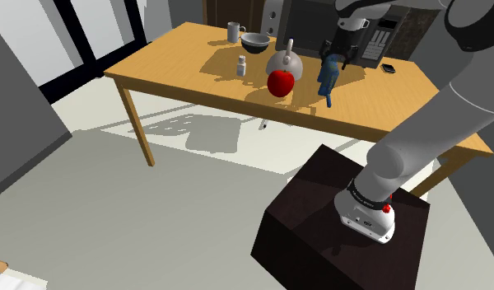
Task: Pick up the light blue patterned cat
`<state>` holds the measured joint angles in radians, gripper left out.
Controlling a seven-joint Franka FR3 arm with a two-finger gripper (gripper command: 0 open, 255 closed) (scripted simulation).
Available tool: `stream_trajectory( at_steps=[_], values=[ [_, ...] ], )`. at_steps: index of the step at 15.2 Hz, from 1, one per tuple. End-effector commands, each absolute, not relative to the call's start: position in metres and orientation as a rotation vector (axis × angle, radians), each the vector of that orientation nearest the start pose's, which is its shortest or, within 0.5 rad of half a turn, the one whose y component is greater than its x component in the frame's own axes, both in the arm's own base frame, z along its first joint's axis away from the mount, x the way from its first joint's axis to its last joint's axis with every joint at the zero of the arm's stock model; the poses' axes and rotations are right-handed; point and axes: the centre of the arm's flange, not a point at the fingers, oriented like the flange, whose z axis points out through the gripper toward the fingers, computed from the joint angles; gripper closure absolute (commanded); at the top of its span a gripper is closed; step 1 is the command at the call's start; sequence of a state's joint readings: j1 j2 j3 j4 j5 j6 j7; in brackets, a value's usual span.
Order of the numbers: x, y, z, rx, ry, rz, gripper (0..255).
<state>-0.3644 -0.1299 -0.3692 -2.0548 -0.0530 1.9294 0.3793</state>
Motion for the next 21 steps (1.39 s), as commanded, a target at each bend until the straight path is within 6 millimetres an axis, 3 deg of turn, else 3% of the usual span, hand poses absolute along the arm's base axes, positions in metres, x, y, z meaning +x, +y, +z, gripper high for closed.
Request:
stream_trajectory(
  at_steps=[1,8,9,18,21],
  values=[
    [0.377,-0.360,0.480,-2.672,1.655,0.005,0],
    [0.377,-0.360,0.450,-2.672,1.655,0.005,0],
    [0.377,-0.360,0.450,-2.672,1.655,0.005,255],
    [0.377,-0.360,0.450,-2.672,1.655,0.005,255],
    [0.377,-0.360,0.466,-2.672,1.655,0.005,255]
  ],
)
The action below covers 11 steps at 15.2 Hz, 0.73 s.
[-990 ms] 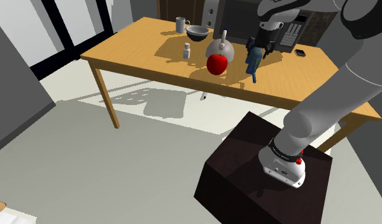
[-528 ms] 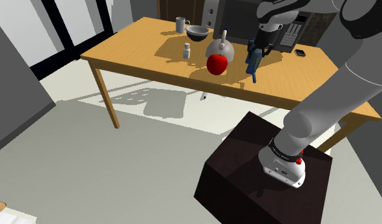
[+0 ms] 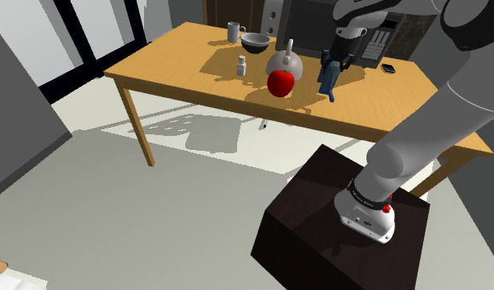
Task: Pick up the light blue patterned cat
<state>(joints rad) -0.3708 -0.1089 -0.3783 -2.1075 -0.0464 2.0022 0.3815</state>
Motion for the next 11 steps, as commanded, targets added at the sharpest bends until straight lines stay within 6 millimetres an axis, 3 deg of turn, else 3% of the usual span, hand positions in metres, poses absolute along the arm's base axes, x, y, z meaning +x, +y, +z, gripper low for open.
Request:
stream_trajectory(
  at_steps=[1,11],
  values=[
    [0.377,-0.360,0.471,-2.672,1.655,0.005,255],
    [0.377,-0.360,0.524,-2.672,1.655,0.005,255]
  ],
)
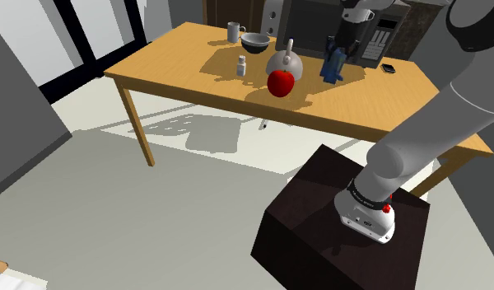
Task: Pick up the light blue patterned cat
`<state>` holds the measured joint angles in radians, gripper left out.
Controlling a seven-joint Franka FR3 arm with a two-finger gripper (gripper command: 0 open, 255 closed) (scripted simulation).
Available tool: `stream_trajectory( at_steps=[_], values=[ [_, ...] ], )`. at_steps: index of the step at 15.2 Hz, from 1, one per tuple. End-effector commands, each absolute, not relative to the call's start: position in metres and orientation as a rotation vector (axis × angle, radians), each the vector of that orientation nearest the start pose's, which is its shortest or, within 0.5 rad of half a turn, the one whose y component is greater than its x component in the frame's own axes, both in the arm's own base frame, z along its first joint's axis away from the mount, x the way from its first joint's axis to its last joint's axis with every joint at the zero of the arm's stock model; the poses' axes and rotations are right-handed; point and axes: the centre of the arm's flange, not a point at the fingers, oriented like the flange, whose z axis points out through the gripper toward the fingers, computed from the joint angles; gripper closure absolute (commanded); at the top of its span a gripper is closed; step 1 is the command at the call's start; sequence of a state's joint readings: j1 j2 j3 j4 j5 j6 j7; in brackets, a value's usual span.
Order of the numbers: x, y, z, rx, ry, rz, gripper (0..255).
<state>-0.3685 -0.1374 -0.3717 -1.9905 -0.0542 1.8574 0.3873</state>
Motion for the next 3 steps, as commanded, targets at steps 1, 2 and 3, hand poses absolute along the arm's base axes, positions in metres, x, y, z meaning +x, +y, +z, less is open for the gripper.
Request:
stream_trajectory(
  at_steps=[1,2,3],
  values=[
    [0.3768,-0.3596,0.5294,-2.672,1.655,0.005,255],
    [0.3768,-0.3595,0.5302,-2.672,1.655,0.005,255],
    [0.3768,-0.3596,0.5302,-2.672,1.655,0.005,255]
  ],
)
